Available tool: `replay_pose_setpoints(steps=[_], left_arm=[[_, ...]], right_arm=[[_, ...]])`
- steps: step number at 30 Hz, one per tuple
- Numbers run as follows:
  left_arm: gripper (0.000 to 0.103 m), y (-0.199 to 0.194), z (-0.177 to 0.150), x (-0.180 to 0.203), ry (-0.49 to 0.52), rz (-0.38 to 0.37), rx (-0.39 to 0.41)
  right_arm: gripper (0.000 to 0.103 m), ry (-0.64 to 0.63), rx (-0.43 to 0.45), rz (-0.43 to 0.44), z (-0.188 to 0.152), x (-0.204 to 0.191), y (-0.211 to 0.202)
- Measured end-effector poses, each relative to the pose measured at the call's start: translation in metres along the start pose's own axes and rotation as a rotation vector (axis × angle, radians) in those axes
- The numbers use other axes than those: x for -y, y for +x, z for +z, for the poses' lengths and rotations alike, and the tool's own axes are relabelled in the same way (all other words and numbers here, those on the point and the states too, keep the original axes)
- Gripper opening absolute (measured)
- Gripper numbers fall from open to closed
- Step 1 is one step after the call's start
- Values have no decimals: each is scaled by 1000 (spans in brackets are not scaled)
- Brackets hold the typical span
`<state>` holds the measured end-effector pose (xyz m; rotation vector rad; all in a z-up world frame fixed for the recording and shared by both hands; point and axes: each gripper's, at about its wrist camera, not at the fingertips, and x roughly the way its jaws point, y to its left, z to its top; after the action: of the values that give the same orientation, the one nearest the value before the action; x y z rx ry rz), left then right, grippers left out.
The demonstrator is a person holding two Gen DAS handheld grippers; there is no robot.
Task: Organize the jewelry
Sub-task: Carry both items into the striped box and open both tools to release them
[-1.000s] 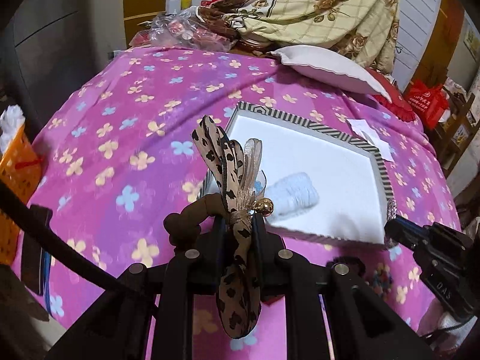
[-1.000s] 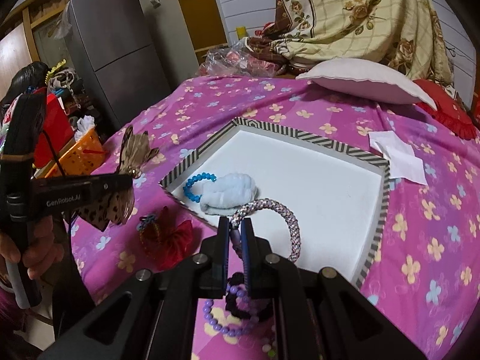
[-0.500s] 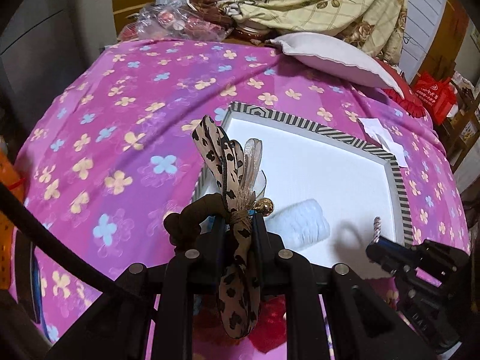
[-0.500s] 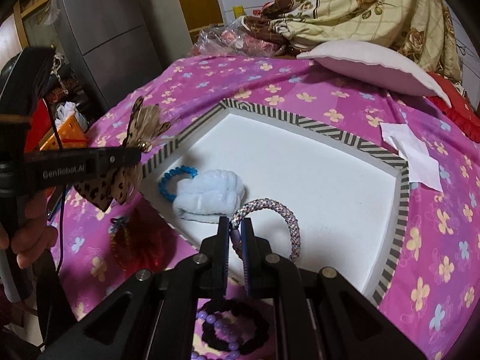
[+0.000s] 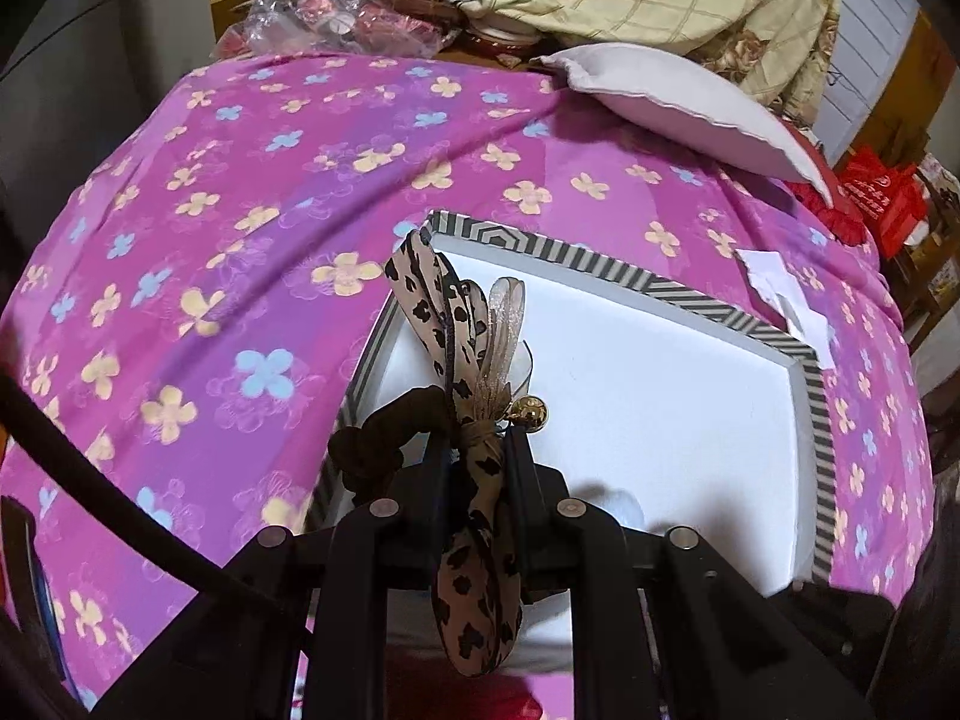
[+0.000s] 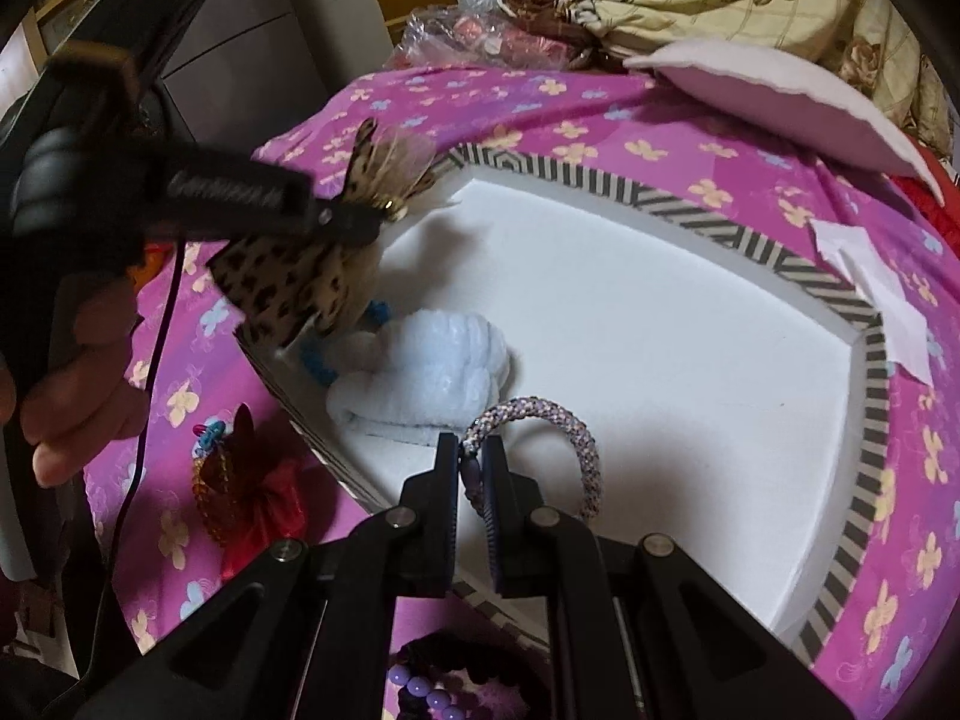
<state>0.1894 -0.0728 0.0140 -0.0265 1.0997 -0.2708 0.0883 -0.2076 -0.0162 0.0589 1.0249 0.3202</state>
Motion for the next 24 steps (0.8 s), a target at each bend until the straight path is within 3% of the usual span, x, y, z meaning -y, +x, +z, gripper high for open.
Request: replay_pose_setpoints(steps=[6,8,10,12,20,24], left_arm=[[39,22,3,3,-9,16,-27],[39,24,2,4,-10,13,-29],[40,27,1,2,-25,-4,-39],[45,26,-1,0,-31,-17,-41],[58,-2,-12,-1,-26,-50,1],[58,-24,-22,0,-3,-29,44]], right_arm=[[10,23,-27,18,-1,6,13],[26,56,-19,38,-2,11,13],[33,88,-9,53,-3,17,10],[34,115,8,69,-6,22,2],[51,189,89,72,-20,29,-41],[52,203,112,79,-29,24,-56]])
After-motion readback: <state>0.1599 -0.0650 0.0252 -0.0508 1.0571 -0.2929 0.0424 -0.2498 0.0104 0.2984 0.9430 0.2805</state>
